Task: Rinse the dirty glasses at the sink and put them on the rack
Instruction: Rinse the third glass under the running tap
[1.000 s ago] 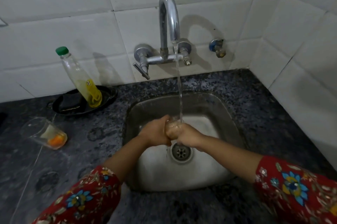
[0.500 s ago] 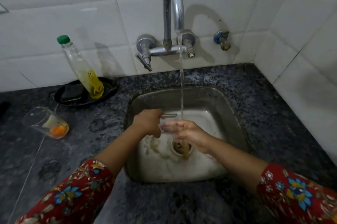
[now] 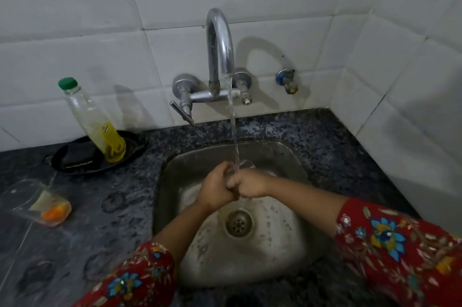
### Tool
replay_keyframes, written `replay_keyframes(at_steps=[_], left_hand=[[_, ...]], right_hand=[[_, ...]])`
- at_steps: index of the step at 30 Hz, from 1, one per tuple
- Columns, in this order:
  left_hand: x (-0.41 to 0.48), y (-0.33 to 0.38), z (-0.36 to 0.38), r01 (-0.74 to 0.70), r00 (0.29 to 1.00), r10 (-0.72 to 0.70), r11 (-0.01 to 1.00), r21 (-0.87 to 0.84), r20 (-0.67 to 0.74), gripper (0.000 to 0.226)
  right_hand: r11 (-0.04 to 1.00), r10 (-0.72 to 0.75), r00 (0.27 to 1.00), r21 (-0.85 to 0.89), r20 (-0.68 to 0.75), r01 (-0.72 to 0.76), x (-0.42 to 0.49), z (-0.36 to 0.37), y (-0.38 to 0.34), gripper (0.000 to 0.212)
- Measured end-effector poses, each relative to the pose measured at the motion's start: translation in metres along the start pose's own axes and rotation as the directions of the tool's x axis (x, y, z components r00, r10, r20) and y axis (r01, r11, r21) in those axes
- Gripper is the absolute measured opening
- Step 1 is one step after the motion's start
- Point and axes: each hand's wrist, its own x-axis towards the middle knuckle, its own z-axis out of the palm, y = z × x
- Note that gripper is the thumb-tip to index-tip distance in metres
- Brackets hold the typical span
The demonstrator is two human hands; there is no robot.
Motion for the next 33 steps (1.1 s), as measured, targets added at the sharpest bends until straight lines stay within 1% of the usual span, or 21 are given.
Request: replay_keyframes(at_steps=[1, 3, 4, 5, 6, 8, 10, 12, 14, 15, 16, 18, 20, 21, 22, 24, 26, 27, 29, 31, 33], left_hand=[[0.002, -0.004, -0.007, 0.034, 0.991, -0.026, 0.998, -0.061, 0.131, 0.048], [0.006, -0.014, -0.020, 0.089, 0.947, -0.062, 0.993, -0.073, 0.314, 0.056], [0.007, -0.016, -0.024, 0.082, 0.941, -0.059, 0.995, -0.055, 0.333, 0.059], [0.007, -0.016, -0.024, 0.064, 0.948, -0.041, 0.996, -0.060, 0.315, 0.061], [0.005, -0.013, -0.021, 0.053, 0.967, -0.031, 0.995, -0.081, 0.252, 0.060], [-0.003, -0.009, -0.010, 0.059, 0.998, -0.056, 0.995, -0.079, 0.035, 0.050], [-0.006, -0.007, -0.002, 0.064, 0.990, -0.072, 0.996, -0.068, -0.125, 0.046], [-0.002, -0.007, -0.008, 0.057, 0.997, -0.064, 0.986, -0.160, -0.042, 0.048], [0.004, -0.007, -0.021, 0.077, 0.981, -0.041, 0.979, -0.189, 0.192, 0.061], [0.006, -0.008, -0.027, 0.080, 0.959, -0.032, 0.984, -0.161, 0.281, 0.066], [0.007, -0.007, -0.030, 0.073, 0.943, -0.026, 0.988, -0.132, 0.331, 0.067], [0.004, -0.004, -0.029, 0.053, 0.943, 0.002, 0.987, -0.155, 0.334, 0.066], [0.001, -0.006, -0.024, 0.046, 0.963, 0.023, 0.968, -0.246, 0.270, 0.064], [-0.001, -0.006, -0.023, 0.065, 0.969, 0.010, 0.953, -0.295, 0.246, 0.062], [-0.003, -0.006, -0.023, 0.101, 0.969, -0.018, 0.940, -0.325, 0.248, 0.058], [-0.005, -0.005, -0.026, 0.164, 0.945, -0.054, 0.931, -0.327, 0.322, 0.053], [-0.004, -0.001, -0.028, 0.202, 0.897, -0.052, 0.932, -0.300, 0.439, 0.046], [-0.003, 0.004, -0.028, 0.220, 0.888, -0.058, 0.924, -0.311, 0.456, 0.042], [-0.003, 0.018, -0.020, 0.257, 0.923, -0.118, 0.897, -0.361, 0.366, 0.035], [-0.005, 0.031, -0.006, 0.259, 0.964, -0.221, 0.908, -0.329, 0.150, 0.026], [-0.004, 0.036, -0.002, 0.229, 0.967, -0.245, 0.955, -0.191, -0.064, 0.020]], right_hand=[[0.978, -0.051, 0.999, -0.200, 0.008, 0.052, -0.004, -0.003, 0.002, 0.027], [0.768, -0.159, 0.987, -0.628, 0.005, 0.127, -0.010, -0.003, 0.002, 0.024], [0.665, -0.205, 0.979, -0.732, 0.014, 0.149, -0.010, -0.001, 0.003, 0.023], [0.636, -0.203, 0.979, -0.758, 0.020, 0.147, -0.009, 0.000, 0.000, 0.022], [0.679, -0.150, 0.989, -0.726, 0.008, 0.109, -0.006, 0.000, -0.004, 0.021], [0.865, 0.015, 1.000, -0.501, -0.010, -0.018, -0.003, -0.007, -0.016, 0.022], [0.959, 0.044, 0.999, -0.280, 0.020, -0.037, 0.002, -0.012, -0.018, 0.020], [0.920, -0.052, 0.998, -0.387, 0.038, 0.063, -0.002, -0.017, -0.016, 0.020], [0.729, -0.215, 0.976, -0.660, 0.034, 0.183, -0.010, -0.018, -0.009, 0.025], [0.635, -0.283, 0.959, -0.745, 0.024, 0.206, -0.013, -0.018, -0.005, 0.025], [0.601, -0.304, 0.952, -0.773, 0.014, 0.204, -0.014, -0.016, -0.001, 0.025], [0.707, -0.254, 0.966, -0.689, -0.039, 0.158, -0.017, -0.009, -0.002, 0.025], [0.894, -0.162, 0.986, -0.428, -0.035, 0.132, -0.020, -0.007, -0.003, 0.026], [0.940, -0.172, 0.984, -0.306, -0.036, 0.153, -0.022, -0.005, 0.001, 0.024], [0.941, -0.238, 0.969, -0.264, -0.064, 0.213, -0.026, -0.004, 0.005, 0.021], [0.839, -0.400, 0.909, -0.445, -0.114, 0.313, -0.034, -0.002, 0.018, 0.021], [0.727, -0.534, 0.816, -0.615, -0.224, 0.307, -0.038, 0.002, 0.030, 0.025], [0.717, -0.569, 0.763, -0.639, -0.307, 0.277, -0.039, 0.004, 0.031, 0.024], [0.812, -0.494, 0.719, -0.554, -0.488, 0.181, -0.035, 0.005, 0.023, 0.021], [0.943, -0.243, 0.777, -0.330, -0.580, 0.049, -0.026, 0.005, 0.001, 0.026], [0.985, -0.004, 0.818, -0.142, -0.575, -0.095, -0.019, 0.004, -0.015, 0.027]])
